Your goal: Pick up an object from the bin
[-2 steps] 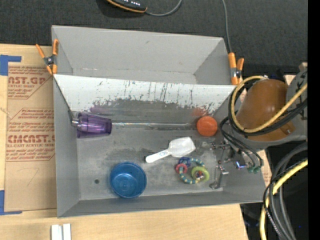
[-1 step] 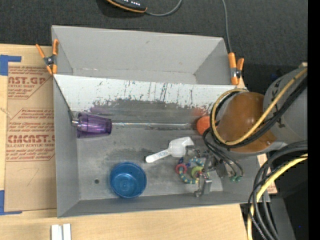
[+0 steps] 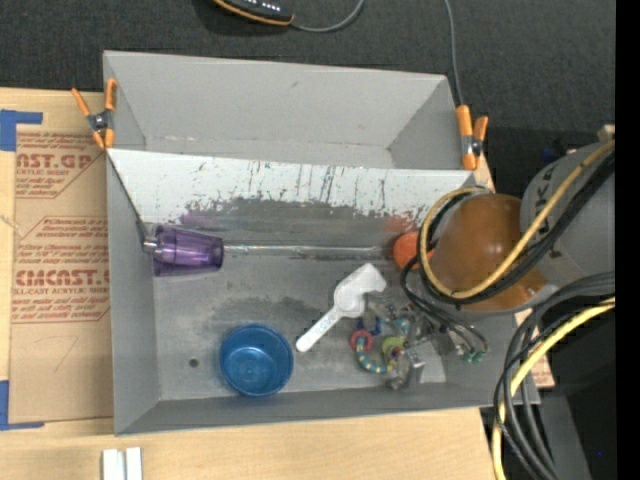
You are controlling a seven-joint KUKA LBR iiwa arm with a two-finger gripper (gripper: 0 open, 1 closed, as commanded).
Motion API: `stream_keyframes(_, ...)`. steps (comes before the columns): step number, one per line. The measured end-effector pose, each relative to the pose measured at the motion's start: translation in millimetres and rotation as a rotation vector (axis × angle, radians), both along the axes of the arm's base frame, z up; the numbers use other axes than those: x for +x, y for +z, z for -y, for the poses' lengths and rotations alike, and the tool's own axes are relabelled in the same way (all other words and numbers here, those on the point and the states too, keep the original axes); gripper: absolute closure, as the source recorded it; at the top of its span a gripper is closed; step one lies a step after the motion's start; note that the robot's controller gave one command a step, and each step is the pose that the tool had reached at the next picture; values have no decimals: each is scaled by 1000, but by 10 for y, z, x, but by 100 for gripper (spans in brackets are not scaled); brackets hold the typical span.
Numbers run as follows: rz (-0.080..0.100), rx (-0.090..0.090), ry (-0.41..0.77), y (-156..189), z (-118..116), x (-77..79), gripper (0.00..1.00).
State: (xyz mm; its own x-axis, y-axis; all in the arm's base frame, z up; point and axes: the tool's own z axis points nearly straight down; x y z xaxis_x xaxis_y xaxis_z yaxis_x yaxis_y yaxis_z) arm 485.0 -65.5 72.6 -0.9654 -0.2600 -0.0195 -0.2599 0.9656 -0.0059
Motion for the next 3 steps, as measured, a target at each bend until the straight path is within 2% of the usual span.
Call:
stream_keyframes(1, -14, 2, -19, -28, 6, -54, 100)
stream_keyframes(2, -13, 2, -22, -28, 6, -55, 100)
stream_keyframes(3, -20, 3, -21, 32, 1, -75, 100)
